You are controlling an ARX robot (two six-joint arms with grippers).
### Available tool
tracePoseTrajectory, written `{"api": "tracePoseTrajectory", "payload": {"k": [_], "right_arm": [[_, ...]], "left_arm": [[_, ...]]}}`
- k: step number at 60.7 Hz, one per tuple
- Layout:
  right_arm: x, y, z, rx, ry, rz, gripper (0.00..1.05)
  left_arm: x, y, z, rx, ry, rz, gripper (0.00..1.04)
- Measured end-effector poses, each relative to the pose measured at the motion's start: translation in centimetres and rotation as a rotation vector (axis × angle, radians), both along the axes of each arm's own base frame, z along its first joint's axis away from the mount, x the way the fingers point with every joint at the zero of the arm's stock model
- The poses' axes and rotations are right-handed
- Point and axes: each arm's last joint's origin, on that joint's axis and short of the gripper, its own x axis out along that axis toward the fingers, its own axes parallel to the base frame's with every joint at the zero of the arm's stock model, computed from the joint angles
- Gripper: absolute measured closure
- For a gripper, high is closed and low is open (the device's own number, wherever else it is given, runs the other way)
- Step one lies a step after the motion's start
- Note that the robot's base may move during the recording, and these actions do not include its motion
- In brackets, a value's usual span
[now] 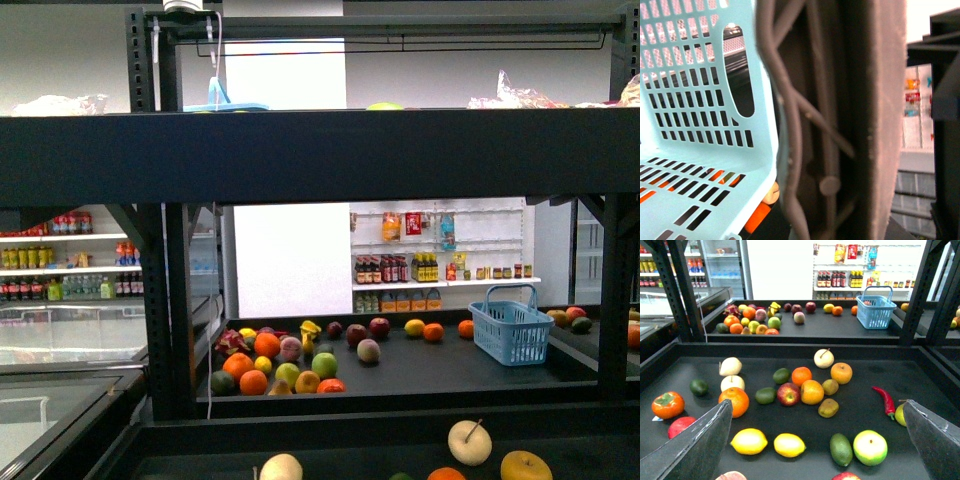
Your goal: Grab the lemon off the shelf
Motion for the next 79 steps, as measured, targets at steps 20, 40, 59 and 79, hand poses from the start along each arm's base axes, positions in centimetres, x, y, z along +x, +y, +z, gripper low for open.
{"api": "tracePoseTrajectory", "payload": {"k": [20, 40, 59, 79], "right_arm": [[0.0, 0.0, 0.0, 0.0, 0.0, 0.0, 0.02], [0.0, 0.0, 0.0, 0.0, 0.0, 0.0, 0.02], [0.0, 0.0, 0.0, 0.0, 0.0, 0.0, 0.02], [0.0, 0.0, 0.0, 0.0, 0.0, 0.0, 0.02]], "left_arm": [[-0.7, -9.9, 2.6, 0.188, -0.059, -0.441, 0.91], [-0.4, -18.7, -0.1, 0.247, -0.074, -0.777, 0.91], [1.2, -25.6, -3.0, 0.3, -0.083, -1.072, 0.91], [3.2, -28.2, -3.1, 0.323, -0.094, -1.098, 0.91]]}}
